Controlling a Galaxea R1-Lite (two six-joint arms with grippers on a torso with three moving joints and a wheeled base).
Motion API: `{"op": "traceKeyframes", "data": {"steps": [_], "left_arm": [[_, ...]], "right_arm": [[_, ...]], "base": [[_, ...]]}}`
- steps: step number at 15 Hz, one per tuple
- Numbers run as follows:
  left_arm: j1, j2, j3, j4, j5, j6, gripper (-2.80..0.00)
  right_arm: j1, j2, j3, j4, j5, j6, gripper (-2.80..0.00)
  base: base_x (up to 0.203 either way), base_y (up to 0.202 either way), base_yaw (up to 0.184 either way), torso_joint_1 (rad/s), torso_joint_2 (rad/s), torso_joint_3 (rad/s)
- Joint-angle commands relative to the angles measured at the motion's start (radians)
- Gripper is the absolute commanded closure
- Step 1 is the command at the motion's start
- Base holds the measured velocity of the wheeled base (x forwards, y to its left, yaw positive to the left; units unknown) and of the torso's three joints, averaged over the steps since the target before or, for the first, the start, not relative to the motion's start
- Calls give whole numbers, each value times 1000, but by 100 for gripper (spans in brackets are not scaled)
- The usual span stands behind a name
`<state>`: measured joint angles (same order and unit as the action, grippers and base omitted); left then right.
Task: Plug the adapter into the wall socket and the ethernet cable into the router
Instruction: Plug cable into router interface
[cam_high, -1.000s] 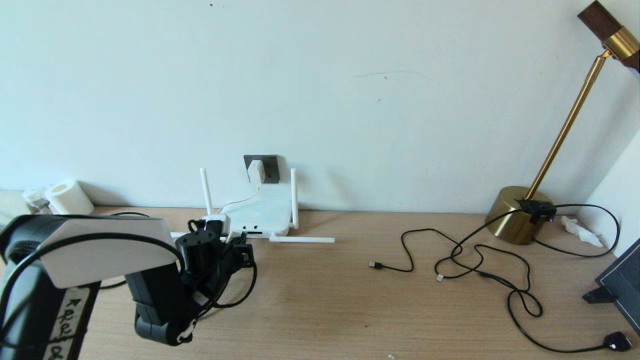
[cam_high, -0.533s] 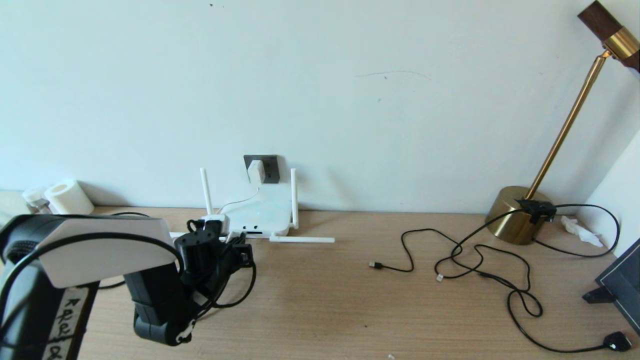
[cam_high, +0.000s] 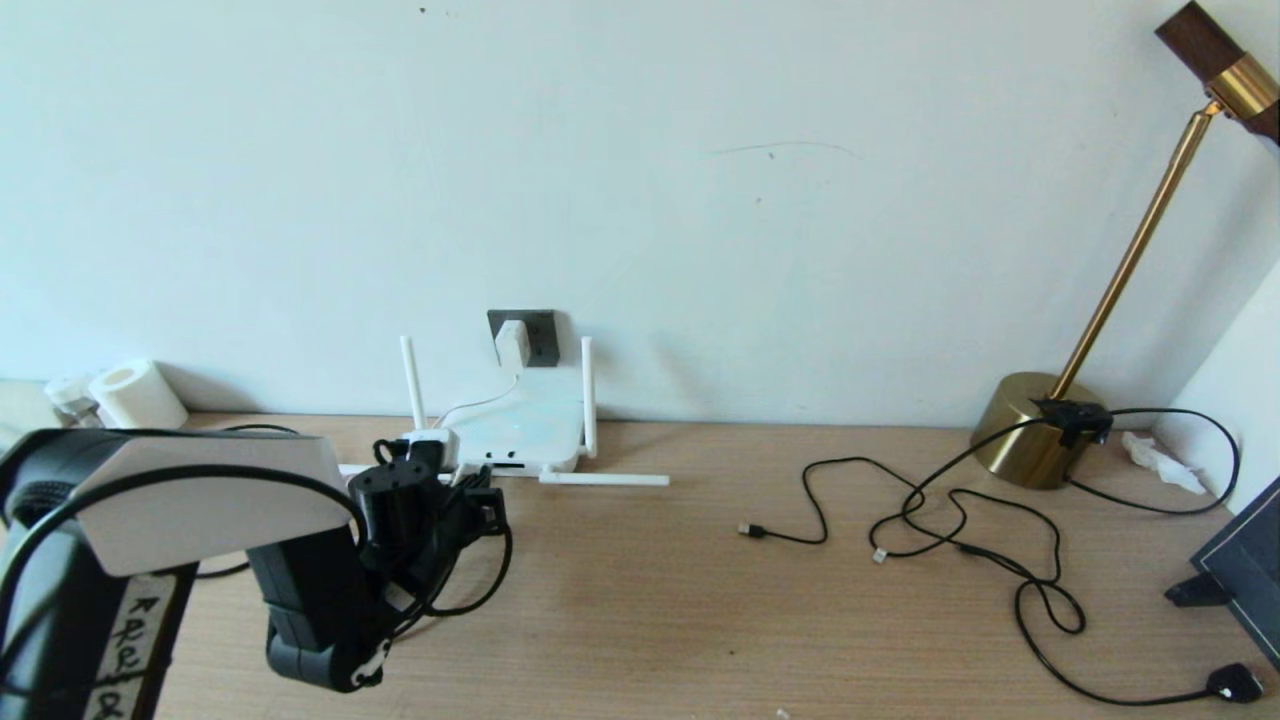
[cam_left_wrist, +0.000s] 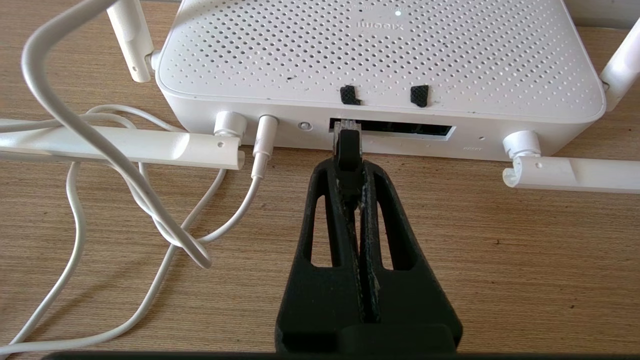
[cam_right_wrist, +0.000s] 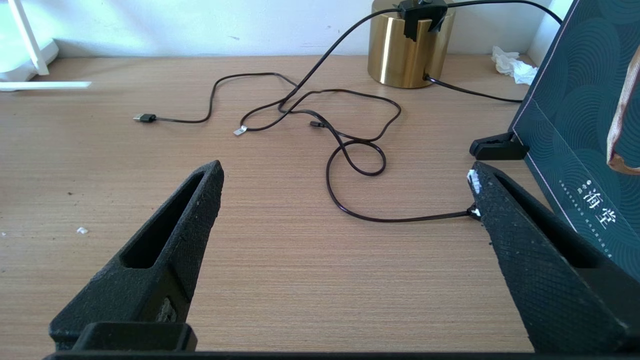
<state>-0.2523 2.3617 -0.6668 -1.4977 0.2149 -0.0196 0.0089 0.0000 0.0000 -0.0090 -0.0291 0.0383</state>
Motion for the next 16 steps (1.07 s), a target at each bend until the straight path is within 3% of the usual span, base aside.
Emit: {"op": "traceKeyframes", "data": {"steps": [1,16], "left_arm": [[0,0,0,-9,1,0,0],[-1,7,-11,-8,0,0,0]], "right_arm": [[0,2,0,0,0,0,-280],[0,2,0,0,0,0,-280]], "base": [[0,0,0,0,0,0],[0,0,0,0,0,0]]}}
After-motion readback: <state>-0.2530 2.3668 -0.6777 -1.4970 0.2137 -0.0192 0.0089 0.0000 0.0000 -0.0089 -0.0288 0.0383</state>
